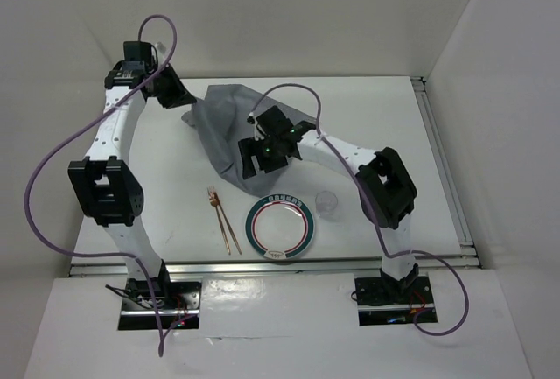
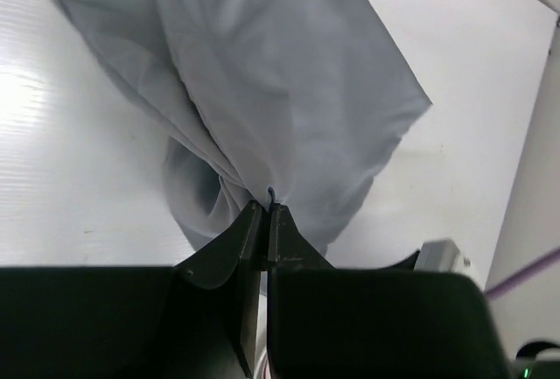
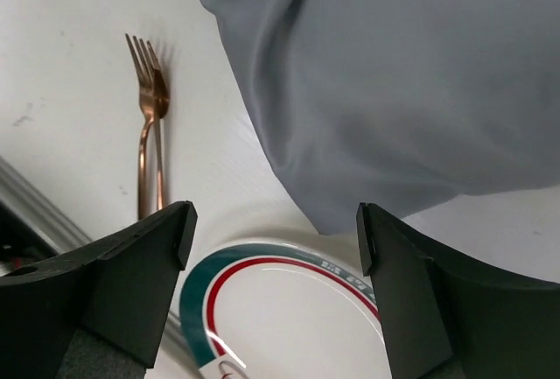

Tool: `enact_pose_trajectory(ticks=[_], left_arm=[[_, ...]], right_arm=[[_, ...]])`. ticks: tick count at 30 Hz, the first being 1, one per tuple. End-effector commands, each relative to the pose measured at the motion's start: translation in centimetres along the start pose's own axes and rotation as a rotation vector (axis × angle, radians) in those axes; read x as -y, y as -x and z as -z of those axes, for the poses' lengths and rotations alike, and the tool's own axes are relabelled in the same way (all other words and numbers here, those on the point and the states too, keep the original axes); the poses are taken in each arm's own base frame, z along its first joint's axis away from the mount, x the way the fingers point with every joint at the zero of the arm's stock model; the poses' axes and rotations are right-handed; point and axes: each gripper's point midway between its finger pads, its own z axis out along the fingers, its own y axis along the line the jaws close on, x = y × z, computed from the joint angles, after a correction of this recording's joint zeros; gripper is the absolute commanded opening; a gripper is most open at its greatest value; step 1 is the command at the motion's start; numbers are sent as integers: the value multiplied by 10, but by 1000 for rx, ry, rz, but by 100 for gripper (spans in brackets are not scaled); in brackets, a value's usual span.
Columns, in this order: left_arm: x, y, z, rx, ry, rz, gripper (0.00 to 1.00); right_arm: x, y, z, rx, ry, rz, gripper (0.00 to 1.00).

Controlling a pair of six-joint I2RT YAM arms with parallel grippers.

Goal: Set the dinner table for one person

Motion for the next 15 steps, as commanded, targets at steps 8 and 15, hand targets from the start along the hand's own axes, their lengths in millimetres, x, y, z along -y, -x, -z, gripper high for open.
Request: enact_pose_trajectory(ticks=[8, 15], left_arm=[[-9, 20, 31, 90, 36, -13, 0], [-11, 23, 34, 95, 41, -7, 0]], right_arm=[[4, -12, -41, -39, -195, 262, 84], [25, -40, -67, -130, -270, 295, 77]])
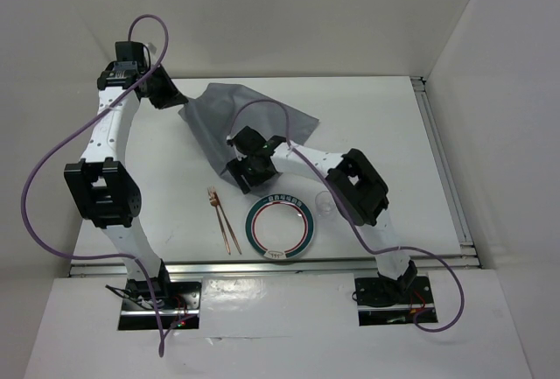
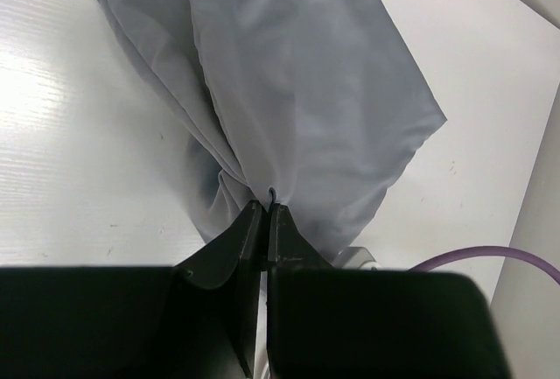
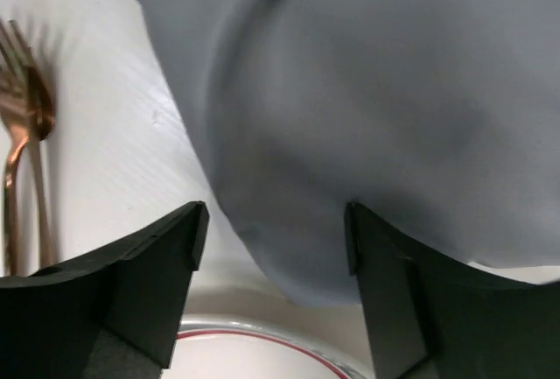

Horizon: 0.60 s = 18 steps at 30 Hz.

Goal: Set the dinner table for one person

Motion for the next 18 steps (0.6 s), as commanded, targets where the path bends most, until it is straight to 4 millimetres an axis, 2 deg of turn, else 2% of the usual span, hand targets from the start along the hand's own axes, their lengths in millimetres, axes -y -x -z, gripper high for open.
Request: enact_pose_trajectory(ticks=[1, 4, 5, 8, 9, 11, 12, 14, 15, 16, 18], left_arm=[[11, 12, 24, 58, -26, -35, 0], [8, 14, 24, 62, -21, -29, 0], [8, 14, 25, 62, -21, -29, 0], [6, 11, 23, 55, -17, -26, 0], [7, 11, 23, 50, -25, -26, 0], [1, 12, 20, 48, -17, -17, 0], [5, 13, 20, 51, -32, -10, 0], [7, 12, 17, 42, -53, -11, 0], [16, 16, 21, 45, -86, -9, 0], [20, 18, 19, 45, -105, -13, 0], [36, 24, 29, 52, -167, -21, 0]], right_arm=[[13, -8, -9, -37, -83, 22, 74], [21, -10, -12, -34, -154, 25, 58], [24, -12, -11, -41, -171, 26, 45], [35, -12, -9, -40, -237, 17, 16], [40, -13, -7, -41, -269, 7, 0], [51, -8, -5, -31, -279, -26, 0], [57, 2, 2, -6, -282, -42, 0], [88, 28, 21, 58, -304, -98, 0], [99, 39, 27, 83, -303, -124, 0], [127, 71, 51, 159, -318, -169, 0], [149, 104, 80, 236, -306, -186, 0]])
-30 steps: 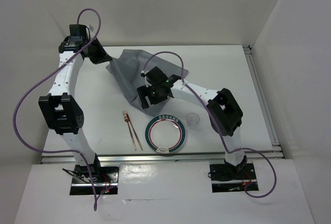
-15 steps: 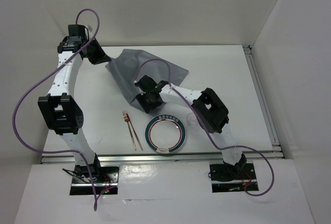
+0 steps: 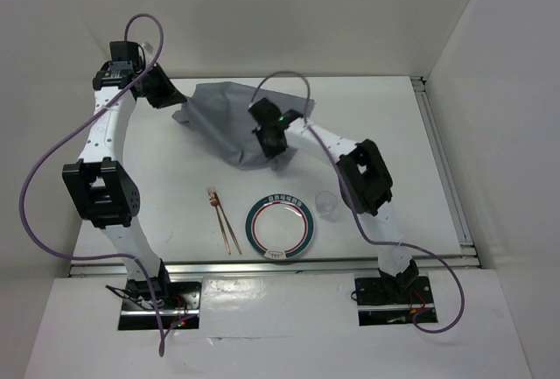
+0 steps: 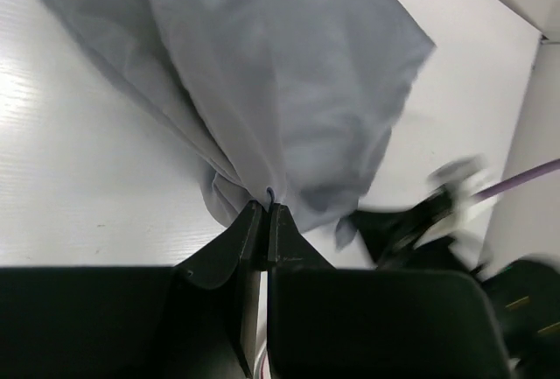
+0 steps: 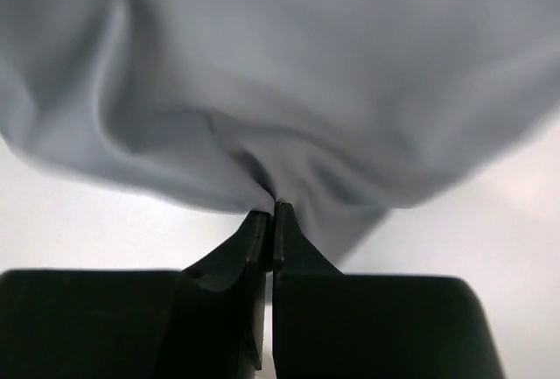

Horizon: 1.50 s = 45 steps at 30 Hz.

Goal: Set the dinner table for one person

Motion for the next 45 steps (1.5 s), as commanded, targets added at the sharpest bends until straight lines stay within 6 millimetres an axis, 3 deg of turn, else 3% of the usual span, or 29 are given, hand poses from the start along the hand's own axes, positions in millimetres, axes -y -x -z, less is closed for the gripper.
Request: enact_pose_trajectory(ticks=[1, 4, 5, 7, 8, 9, 11, 12, 14, 15, 16, 17, 19, 21, 23, 26, 29, 30, 33, 34, 35, 38, 39, 40, 41, 42, 43, 44, 45], left_arm=[[42, 22, 25, 63, -158, -38, 0], [71, 34, 53, 116, -253, -79, 0], [80, 39, 69, 150, -271, -98, 0], [96, 45, 94, 198, -308, -130, 0], [108, 46, 116, 232, -336, -154, 0], [114, 47, 128, 255, -348, -167, 0], [125, 48, 152, 300, -371, -193, 0], [136, 48, 177, 345, -394, -218, 0], [140, 45, 199, 380, -403, -231, 0], [145, 43, 223, 421, -417, -240, 0], [147, 40, 234, 441, -414, -244, 0], [148, 39, 245, 464, -417, -250, 0], [153, 29, 272, 508, -427, -269, 0], [154, 24, 283, 532, -426, -284, 0], [152, 18, 285, 528, -424, -282, 0], [148, 17, 271, 502, -427, -267, 0], [139, 22, 229, 417, -441, -229, 0], [135, 26, 216, 403, -434, -220, 0], [124, 33, 152, 306, -423, -182, 0], [124, 30, 130, 272, -415, -175, 0], [110, 30, 88, 209, -373, -141, 0], [103, 37, 26, 195, -286, -126, 0], [84, 34, -23, 142, -234, -100, 0], [88, 54, -33, 185, -229, -118, 31], [82, 45, -53, 119, -199, -98, 47], [76, 46, -69, 97, -172, -95, 61], [75, 56, -91, 90, -176, -106, 66], [68, 47, -96, 41, -148, -86, 74], [67, 47, -97, 39, -146, -97, 75]], right_arm=[[89, 115, 70, 276, -56, -134, 0], [105, 159, 131, 427, -53, -114, 0], [108, 175, 168, 507, -52, -109, 0], [112, 182, 201, 565, -62, -102, 0], [113, 183, 215, 591, -60, -105, 0], [118, 186, 252, 659, -68, -117, 0], [121, 178, 274, 689, -76, -123, 0], [126, 179, 314, 770, -83, -138, 0], [122, 170, 339, 808, -68, -146, 0], [124, 167, 375, 884, -56, -169, 0], [120, 163, 385, 902, -39, -179, 0], [123, 159, 417, 967, -33, -187, 0], [120, 153, 439, 1010, -8, -211, 0], [123, 145, 460, 1047, -7, -229, 0], [126, 143, 464, 1060, -21, -240, 0], [142, 147, 447, 1030, -79, -256, 0], [166, 155, 398, 955, -104, -264, 0], [185, 156, 369, 915, -121, -287, 0], [212, 152, 315, 835, -79, -336, 0], [221, 156, 286, 809, -70, -340, 0], [226, 156, 265, 782, -55, -360, 0], [247, 158, 186, 686, -12, -410, 0], [250, 160, 167, 664, 7, -429, 0], [258, 177, 168, 689, 15, -437, 7], [259, 165, 116, 581, 26, -454, 46], [260, 168, 104, 559, 32, -480, 62], [269, 186, 116, 600, 36, -476, 75], [267, 171, 86, 514, 42, -509, 82], [272, 170, 88, 510, 38, -525, 87]])
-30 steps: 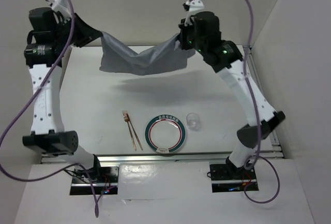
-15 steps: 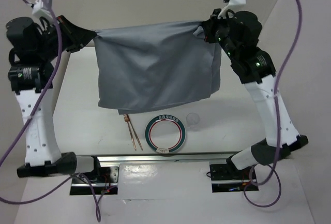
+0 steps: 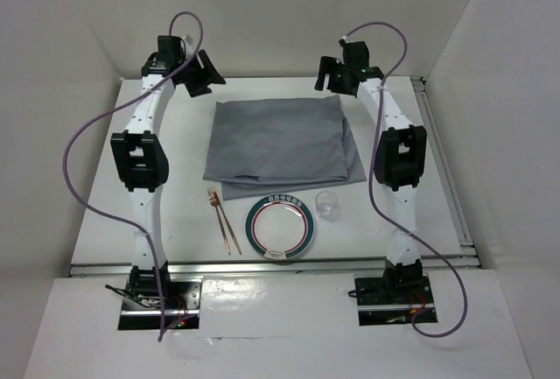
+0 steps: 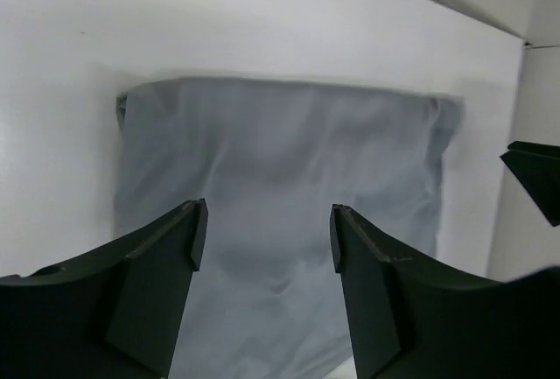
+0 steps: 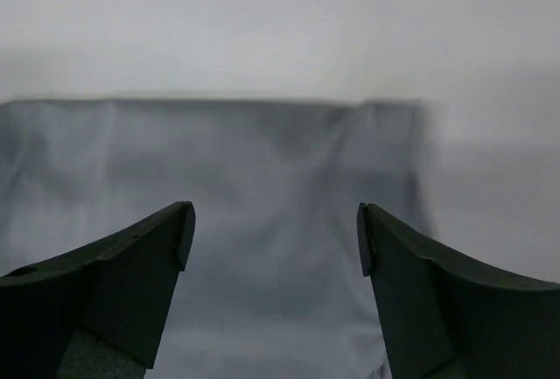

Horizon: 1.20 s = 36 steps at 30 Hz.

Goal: Set the dinner table for one person

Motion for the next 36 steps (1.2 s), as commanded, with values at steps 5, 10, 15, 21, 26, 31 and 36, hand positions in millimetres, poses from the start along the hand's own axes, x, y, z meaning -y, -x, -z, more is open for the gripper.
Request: enact_pose_trajectory(ticks=[5, 10, 15, 21, 26, 31, 36], left_arm=[[-15, -9, 51, 59, 112, -31, 83], [-30, -53, 93, -4, 192, -75, 59], [-87, -131, 97, -157, 336, -36, 51], [-108, -195, 93, -283, 317, 37, 66], [-119, -220, 76, -359, 292, 83, 71], [-123, -224, 61, -406, 300, 108, 73], [-125, -224, 46, -427, 308, 118, 62]], right_arm=[[6, 9, 45, 15, 15, -103, 97], [16, -25, 88, -44, 13, -165, 92], [33, -111, 118, -178, -23, -266, 55], [39, -175, 150, -248, -12, -362, 27], [54, -190, 156, -265, -45, -402, 54], [72, -188, 146, -276, -84, -412, 70], [78, -203, 123, -329, -87, -418, 68]])
